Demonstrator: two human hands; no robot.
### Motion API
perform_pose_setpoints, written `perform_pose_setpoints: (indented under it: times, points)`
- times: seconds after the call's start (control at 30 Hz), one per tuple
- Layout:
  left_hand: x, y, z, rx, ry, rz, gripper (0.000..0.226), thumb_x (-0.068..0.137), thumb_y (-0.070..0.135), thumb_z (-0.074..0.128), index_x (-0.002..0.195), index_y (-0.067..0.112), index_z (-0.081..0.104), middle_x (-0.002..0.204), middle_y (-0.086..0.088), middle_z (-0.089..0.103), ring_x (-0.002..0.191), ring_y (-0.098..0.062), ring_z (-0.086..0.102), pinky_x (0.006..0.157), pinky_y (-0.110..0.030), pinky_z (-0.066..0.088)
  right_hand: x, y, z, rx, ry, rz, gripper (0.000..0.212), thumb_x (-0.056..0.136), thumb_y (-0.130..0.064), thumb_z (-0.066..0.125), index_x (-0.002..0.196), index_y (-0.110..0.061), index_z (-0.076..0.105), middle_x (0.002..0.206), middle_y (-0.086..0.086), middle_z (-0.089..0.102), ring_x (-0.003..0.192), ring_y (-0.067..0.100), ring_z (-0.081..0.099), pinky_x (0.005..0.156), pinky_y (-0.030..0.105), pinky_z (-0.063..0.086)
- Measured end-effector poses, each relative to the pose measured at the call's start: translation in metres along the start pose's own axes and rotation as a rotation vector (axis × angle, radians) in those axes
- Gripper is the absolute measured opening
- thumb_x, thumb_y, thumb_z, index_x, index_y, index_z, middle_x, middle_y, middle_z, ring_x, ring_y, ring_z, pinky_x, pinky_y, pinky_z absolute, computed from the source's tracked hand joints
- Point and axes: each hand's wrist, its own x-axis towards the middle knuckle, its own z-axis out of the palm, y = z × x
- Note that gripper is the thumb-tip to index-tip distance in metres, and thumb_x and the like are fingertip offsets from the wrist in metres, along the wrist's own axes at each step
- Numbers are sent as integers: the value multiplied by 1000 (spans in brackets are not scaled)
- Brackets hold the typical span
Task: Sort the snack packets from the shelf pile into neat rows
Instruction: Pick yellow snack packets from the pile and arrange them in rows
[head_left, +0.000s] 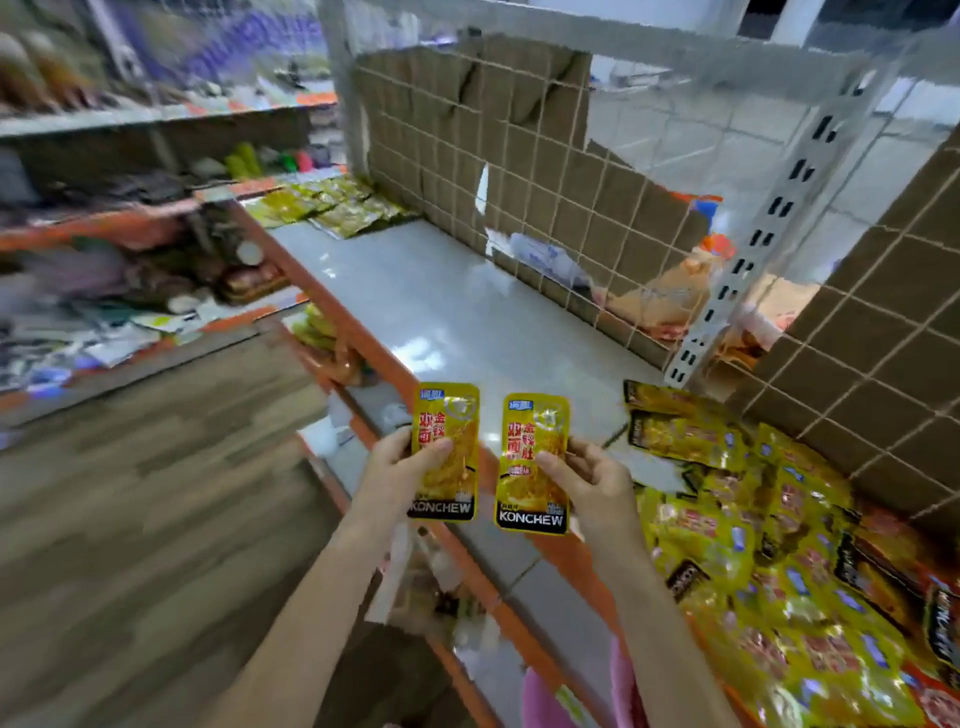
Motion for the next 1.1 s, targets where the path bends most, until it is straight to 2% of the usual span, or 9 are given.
perform_pose_setpoints:
  times: [0.07,0.13,0.2,0.27,0.5,0.7,0.87,0.97,1.1]
  points:
    - [-10,-5,-25,-8,110,-15,7,87,11,62,86,13,68,75,-1,73,69,-17,68,78,-40,52,3,8,26,11,-89,23,13,84,-1,64,95,-7,65,79,0,74,71,11,69,63,21,55]
    - [-19,-10,-50,-37,206,-44,5,87,14,63,86,15,68,79,-2,73,74,-22,69,81,-44,52,6,16,52,25,-183,56,13,85,0,64,96,-5,64,75,-1,74,68,9,69,59,20,53]
    - [-26,-14,-75,-69,300,-61,4,86,16,64,87,15,68,82,-4,74,79,-26,69,84,-45,52,9,22,77,9,-259,65,13,84,-2,66,94,-9,66,79,0,74,71,11,69,60,20,53]
    - [-30,-16,-98,-85,388,-64,5,87,17,64,88,14,68,79,-1,73,76,-23,69,82,-43,52,13,26,102,-16,-325,62,12,82,-3,68,92,-10,67,82,2,74,75,14,69,64,24,55]
    - [-19,-13,-178,-116,578,-52,7,89,18,63,91,12,65,83,-3,72,79,-21,68,80,-37,52,37,35,201,-23,-499,63,13,82,-3,68,95,-5,66,83,6,72,74,15,67,60,21,53]
    - [24,5,-261,-112,550,-37,7,90,21,61,93,15,65,81,1,73,77,-17,70,74,-34,53,69,39,292,6,-475,40,10,83,-2,67,91,-8,67,78,2,73,71,11,67,60,19,53]
    - [73,28,-336,-50,516,-10,10,90,16,60,97,9,63,87,-5,71,70,-11,68,63,-22,51,103,41,372,55,-370,47,9,82,1,67,84,-8,66,68,-1,71,61,8,65,54,16,51]
    - [101,38,-373,-44,495,-5,5,92,14,57,93,11,62,80,0,69,63,-6,67,56,-15,50,121,47,414,45,-326,48,8,81,-2,69,82,-10,66,73,3,70,66,13,64,58,19,54]
    - [139,44,-402,-43,450,-31,5,92,14,57,91,13,61,83,-3,69,71,-14,65,66,-24,51,147,52,448,28,-285,33,8,81,-4,70,84,-11,66,80,6,70,73,15,64,68,25,54]
